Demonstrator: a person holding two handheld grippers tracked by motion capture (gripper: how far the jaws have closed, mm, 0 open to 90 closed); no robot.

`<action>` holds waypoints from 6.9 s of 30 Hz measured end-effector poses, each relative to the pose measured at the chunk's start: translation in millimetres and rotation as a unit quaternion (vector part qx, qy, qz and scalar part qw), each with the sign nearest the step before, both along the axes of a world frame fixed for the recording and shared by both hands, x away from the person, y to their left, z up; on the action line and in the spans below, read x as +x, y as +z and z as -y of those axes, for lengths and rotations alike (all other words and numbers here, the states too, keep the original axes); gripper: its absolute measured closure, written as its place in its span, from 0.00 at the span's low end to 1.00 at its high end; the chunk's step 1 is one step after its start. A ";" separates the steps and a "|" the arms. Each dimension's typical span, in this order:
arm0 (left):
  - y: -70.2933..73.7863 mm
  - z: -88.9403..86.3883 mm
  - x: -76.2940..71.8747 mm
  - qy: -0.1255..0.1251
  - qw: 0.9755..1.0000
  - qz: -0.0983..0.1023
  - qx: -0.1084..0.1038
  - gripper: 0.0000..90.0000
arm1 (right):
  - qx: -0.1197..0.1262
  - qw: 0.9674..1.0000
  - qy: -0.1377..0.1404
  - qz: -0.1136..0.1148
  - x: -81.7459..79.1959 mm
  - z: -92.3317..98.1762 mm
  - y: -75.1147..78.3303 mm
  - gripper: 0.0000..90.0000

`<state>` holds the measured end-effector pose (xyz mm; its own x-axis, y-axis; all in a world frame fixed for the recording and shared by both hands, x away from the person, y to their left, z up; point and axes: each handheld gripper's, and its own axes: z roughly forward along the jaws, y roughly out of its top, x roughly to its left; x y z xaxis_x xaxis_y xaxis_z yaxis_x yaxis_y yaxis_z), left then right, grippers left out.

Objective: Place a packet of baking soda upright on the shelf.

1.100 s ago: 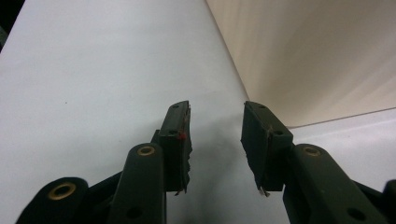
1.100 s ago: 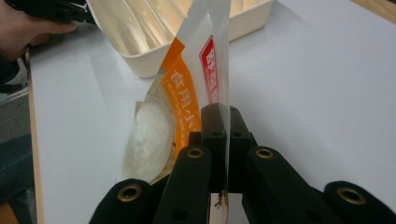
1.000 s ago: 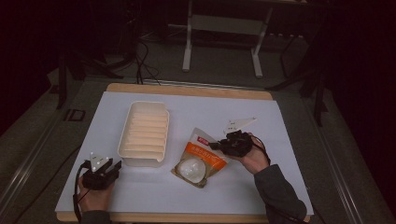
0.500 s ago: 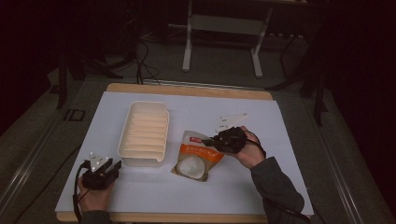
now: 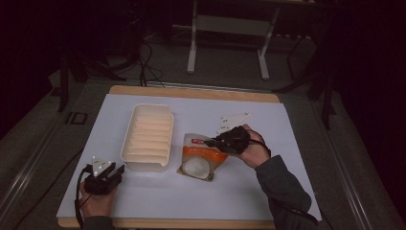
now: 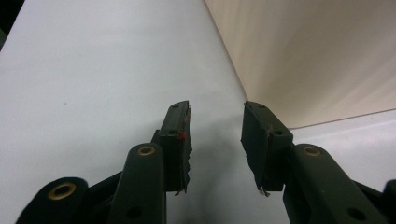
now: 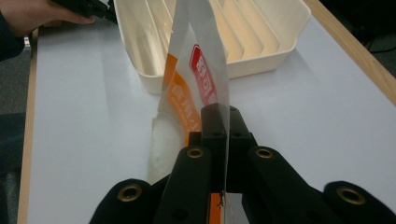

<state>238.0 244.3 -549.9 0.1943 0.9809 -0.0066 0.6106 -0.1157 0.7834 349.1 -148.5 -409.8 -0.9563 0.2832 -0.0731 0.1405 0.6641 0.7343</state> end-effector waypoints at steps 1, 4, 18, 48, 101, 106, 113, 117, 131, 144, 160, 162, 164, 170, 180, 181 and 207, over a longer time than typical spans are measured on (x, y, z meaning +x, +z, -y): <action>0.0 0.0 0.0 0.000 1.000 0.000 0.000 0.69 | -0.002 1.000 0.001 0.001 0.1 -0.6 1.1 1.00; 0.0 0.0 0.0 0.000 1.000 0.000 0.000 0.69 | -0.005 1.000 0.003 0.009 1.3 -2.4 3.4 1.00; -0.1 0.0 0.1 -0.001 1.000 -0.001 0.001 0.69 | -0.008 0.999 0.000 0.032 11.8 -6.1 12.0 1.00; 0.2 -0.6 -0.1 -0.003 1.000 -0.002 -0.003 0.70 | 0.025 0.997 0.000 0.074 28.4 -16.7 38.7 1.00; 0.3 -1.8 -0.5 -0.003 1.000 0.003 -0.010 0.73 | 0.111 0.990 0.023 0.080 44.2 -84.6 50.4 1.00; 0.5 -2.1 -0.7 -0.003 1.000 0.002 -0.011 0.73 | 0.120 0.989 0.028 0.077 47.0 -97.7 50.4 1.00; 0.7 -2.3 -1.0 -0.003 1.000 0.004 -0.013 0.73 | 0.131 0.988 0.032 0.069 48.7 -112.3 48.5 1.00; 0.8 -2.4 -1.2 -0.004 1.000 0.004 -0.013 0.73 | 0.134 0.988 0.034 0.068 49.5 -121.4 48.0 1.00; 0.7 -2.7 -1.3 -0.003 1.000 0.006 -0.019 0.73 | 0.137 0.988 0.026 0.066 59.7 -128.6 46.7 1.00; 0.9 -4.4 -2.4 -0.003 1.000 0.007 -0.025 0.73 | 0.092 0.990 0.029 0.107 63.8 -139.3 54.8 1.00; 1.1 -4.6 -2.6 -0.004 1.000 0.008 -0.024 0.73 | 0.117 0.987 0.051 0.102 53.1 -154.4 54.5 1.00; 1.1 -4.9 -2.6 -0.004 1.000 0.008 -0.025 0.73 | 0.121 0.986 0.050 0.100 54.2 -153.8 56.0 1.00; 1.1 -4.9 -2.7 -0.004 1.000 0.008 -0.025 0.73 | 0.123 0.986 0.051 0.098 54.1 -153.4 56.0 1.00; 0.9 -4.7 -2.4 -0.003 1.000 0.007 -0.026 0.73 | 0.131 0.985 0.054 0.094 52.5 -153.4 56.3 1.00; 1.1 -4.8 -3.0 -0.003 1.000 0.008 -0.028 0.73 | 0.112 0.986 0.060 0.111 48.5 -164.5 59.4 1.00; 1.2 -4.9 -3.0 -0.003 1.000 0.008 -0.028 0.73 | 0.106 0.986 0.061 0.114 48.4 -166.5 58.6 1.00; 1.1 -6.9 -4.8 0.001 0.999 0.008 -0.033 0.73 | 0.091 0.988 -0.014 0.128 69.5 -167.7 35.4 0.98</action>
